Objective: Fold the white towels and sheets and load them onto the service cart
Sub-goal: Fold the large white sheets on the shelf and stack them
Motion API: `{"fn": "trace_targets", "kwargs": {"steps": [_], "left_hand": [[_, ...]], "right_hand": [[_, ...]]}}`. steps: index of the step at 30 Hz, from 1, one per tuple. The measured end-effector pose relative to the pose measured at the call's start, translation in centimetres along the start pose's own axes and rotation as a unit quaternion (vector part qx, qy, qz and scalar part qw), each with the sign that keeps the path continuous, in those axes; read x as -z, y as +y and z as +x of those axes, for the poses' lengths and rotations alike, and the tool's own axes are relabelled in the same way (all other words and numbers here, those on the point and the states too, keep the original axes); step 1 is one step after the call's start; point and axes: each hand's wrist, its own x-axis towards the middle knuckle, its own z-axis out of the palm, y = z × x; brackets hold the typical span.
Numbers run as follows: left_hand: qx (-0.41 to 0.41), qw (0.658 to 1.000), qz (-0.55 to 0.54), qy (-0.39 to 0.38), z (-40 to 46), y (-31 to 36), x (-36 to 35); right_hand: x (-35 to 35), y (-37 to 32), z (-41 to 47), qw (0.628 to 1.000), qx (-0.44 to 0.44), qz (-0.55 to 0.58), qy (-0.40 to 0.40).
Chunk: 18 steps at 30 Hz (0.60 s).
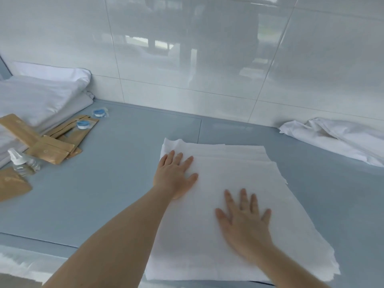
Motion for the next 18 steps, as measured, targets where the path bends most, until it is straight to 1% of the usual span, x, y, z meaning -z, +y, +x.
{"fn": "trace_targets", "kwargs": {"steps": [2, 5, 8, 14, 18], "left_hand": [[0.011, 1.0, 0.005, 0.009, -0.6, 0.1, 0.0], [0.029, 0.999, 0.014, 0.008, -1.4, 0.1, 0.1], [0.061, 0.998, 0.009, 0.01, -2.4, 0.3, 0.1], [0.111, 0.994, 0.012, -0.012, -4.6, 1.0, 0.1], [0.073, 0.997, 0.025, 0.021, -7.0, 2.3, -0.7]], "right_hand": [[-0.9, -2.0, -0.8, 1.0, -0.022, 0.001, -0.014], [-0.8, -2.9, 0.3, 1.0, -0.021, -0.006, 0.011], [-0.7, -1.9, 1.9, 0.999, 0.026, -0.019, 0.034], [1.0, 0.2, 5.9, 0.989, 0.134, -0.056, 0.031], [2.9, 1.5, 9.6, 0.973, 0.207, -0.098, 0.013]]}}
